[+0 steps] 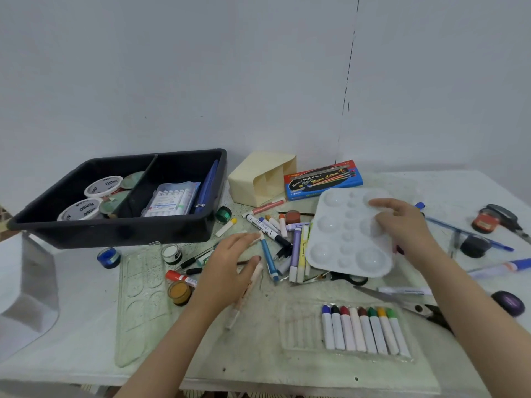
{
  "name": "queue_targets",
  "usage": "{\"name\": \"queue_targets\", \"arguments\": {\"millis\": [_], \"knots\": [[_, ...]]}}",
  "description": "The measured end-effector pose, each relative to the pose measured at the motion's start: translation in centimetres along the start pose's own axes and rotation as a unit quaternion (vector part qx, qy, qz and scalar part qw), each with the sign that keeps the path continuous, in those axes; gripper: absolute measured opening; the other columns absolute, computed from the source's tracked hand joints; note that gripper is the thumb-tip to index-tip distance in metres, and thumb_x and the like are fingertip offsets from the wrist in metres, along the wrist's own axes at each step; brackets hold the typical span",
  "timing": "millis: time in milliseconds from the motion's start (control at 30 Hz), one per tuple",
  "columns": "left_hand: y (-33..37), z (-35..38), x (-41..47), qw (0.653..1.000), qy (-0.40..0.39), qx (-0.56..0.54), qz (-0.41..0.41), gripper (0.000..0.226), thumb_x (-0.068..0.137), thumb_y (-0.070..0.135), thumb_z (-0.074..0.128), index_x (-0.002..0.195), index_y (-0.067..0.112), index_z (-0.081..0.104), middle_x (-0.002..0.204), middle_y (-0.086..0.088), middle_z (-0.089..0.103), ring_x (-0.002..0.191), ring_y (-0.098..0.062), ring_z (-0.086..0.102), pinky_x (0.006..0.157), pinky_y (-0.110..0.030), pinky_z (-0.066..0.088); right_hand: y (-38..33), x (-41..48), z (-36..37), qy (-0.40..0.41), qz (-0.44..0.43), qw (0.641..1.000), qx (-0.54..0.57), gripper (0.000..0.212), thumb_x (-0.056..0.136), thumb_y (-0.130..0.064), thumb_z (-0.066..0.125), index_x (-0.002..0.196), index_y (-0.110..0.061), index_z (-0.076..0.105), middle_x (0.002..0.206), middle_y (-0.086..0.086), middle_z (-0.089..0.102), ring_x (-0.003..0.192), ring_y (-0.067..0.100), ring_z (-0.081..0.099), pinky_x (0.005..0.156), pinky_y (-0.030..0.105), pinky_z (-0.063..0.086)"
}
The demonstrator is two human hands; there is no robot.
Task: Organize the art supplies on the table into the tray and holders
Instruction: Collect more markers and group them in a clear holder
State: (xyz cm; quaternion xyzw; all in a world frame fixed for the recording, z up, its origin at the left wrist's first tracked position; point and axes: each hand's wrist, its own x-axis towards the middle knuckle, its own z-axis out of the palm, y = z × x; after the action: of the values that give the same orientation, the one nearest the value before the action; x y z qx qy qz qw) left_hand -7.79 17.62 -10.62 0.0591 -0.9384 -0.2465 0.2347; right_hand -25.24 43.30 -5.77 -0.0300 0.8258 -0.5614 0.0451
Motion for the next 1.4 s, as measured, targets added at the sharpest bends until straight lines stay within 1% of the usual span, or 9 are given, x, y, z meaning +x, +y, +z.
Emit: {"name": "queue_targets", "arguments": {"millis": [67,100,200,433,600,733,1100,1267,1400], "knots": [[-0.2,0.1,0.9,0.999,-0.013,-0.005,-0.030,0.039,0.091,0.023,0.059,0.129,0.023,0.054,0.127,0.007,0.054,0.113,0.001,0.040,0.097,-0.018,0.031,0.2,0.2,-0.3,0.033,-0.032,0.994,-0.097,0.037,0.088,-0.007,0.046,0.118,-0.022,0.063,0.129,0.008,0.048,0.073,0.019,0.053,0.061,0.026,0.046],[-0.3,0.2,1.5,0.999,-0.018,-0.011,-0.042,0.037,0.091,0.023,0.058,0.128,0.023,0.055,0.127,0.007,0.054,0.112,0.000,0.041,0.098,-0.019,0.032,0.1,0.2,-0.1,0.055,-0.045,0.985,-0.158,0.036,0.089,-0.011,0.048,0.121,-0.023,0.061,0.141,0.013,0.037,0.092,0.026,0.055,0.078,0.031,0.046],[-0.4,0.5,3.5,0.996,-0.023,-0.026,-0.078,0.034,0.094,0.024,0.054,0.128,0.021,0.055,0.128,0.005,0.055,0.113,-0.003,0.044,0.097,-0.020,0.032,-0.9,-0.3,1.6,0.094,-0.129,0.922,-0.352,0.039,0.090,-0.019,0.052,0.128,-0.025,0.057,0.152,0.022,0.016,0.132,0.040,0.025,0.107,0.043,0.025],[-0.6,2.8,8.5,0.988,-0.018,0.004,-0.153,0.035,0.093,0.032,0.053,0.122,0.014,0.059,0.120,-0.005,0.058,0.112,-0.018,0.049,0.089,-0.027,0.039,-3.9,-0.2,9.8,-0.074,-0.263,0.872,-0.407,0.041,0.090,-0.037,0.053,0.131,-0.031,0.053,0.154,0.015,0.018,0.139,0.031,0.016,0.112,0.039,0.018],[-1.0,4.0,10.3,0.967,-0.115,0.149,-0.172,0.045,0.088,0.045,0.051,0.119,0.015,0.059,0.121,-0.011,0.050,0.118,-0.029,0.039,0.095,-0.037,0.037,-3.7,1.4,13.2,-0.162,-0.249,0.799,-0.523,0.053,0.089,-0.044,0.052,0.139,-0.029,0.043,0.157,0.019,-0.001,0.144,0.036,-0.003,0.115,0.051,0.005],[-0.6,3.8,11.3,0.951,-0.158,0.191,-0.185,0.036,0.084,0.040,0.049,0.102,0.011,0.062,0.114,-0.014,0.050,0.112,-0.031,0.039,0.088,-0.036,0.037,-4.0,2.5,13.7,-0.212,-0.226,0.773,-0.554,0.057,0.087,-0.045,0.057,0.140,-0.032,0.039,0.156,0.019,-0.009,0.144,0.036,-0.011,0.113,0.056,-0.003],[-0.2,4.3,12.1,0.959,-0.126,0.151,-0.202,0.025,0.075,0.029,0.064,0.095,0.013,0.063,0.103,-0.011,0.058,0.103,-0.030,0.046,0.085,-0.036,0.046,-3.7,2.4,14.2,-0.194,-0.254,0.826,-0.465,0.029,0.085,-0.042,0.062,0.108,-0.026,0.065,0.157,0.014,0.011,0.144,0.028,0.005,0.114,0.051,0.000],[-0.5,4.2,11.1,0.966,-0.036,-0.074,-0.245,0.012,0.078,0.023,0.072,0.079,0.025,0.059,0.088,0.002,0.061,0.081,-0.014,0.055,0.072,-0.029,0.048,-3.5,2.2,14.2,-0.156,-0.251,0.882,-0.366,0.014,0.082,-0.032,0.065,0.073,-0.023,0.059,0.151,0.011,0.030,0.139,0.025,0.023,0.112,0.040,0.018],[0.2,3.3,10.2,0.935,0.029,-0.239,-0.259,0.014,0.083,0.011,0.067,0.083,0.021,0.058,0.086,0.004,0.065,0.082,-0.011,0.061,0.064,-0.017,0.045,-3.2,1.9,13.4,-0.105,-0.229,0.947,-0.201,0.015,0.081,-0.031,0.068,0.086,-0.017,0.070,0.109,0.004,0.060,0.105,0.018,0.052,0.083,0.026,0.038]]}}
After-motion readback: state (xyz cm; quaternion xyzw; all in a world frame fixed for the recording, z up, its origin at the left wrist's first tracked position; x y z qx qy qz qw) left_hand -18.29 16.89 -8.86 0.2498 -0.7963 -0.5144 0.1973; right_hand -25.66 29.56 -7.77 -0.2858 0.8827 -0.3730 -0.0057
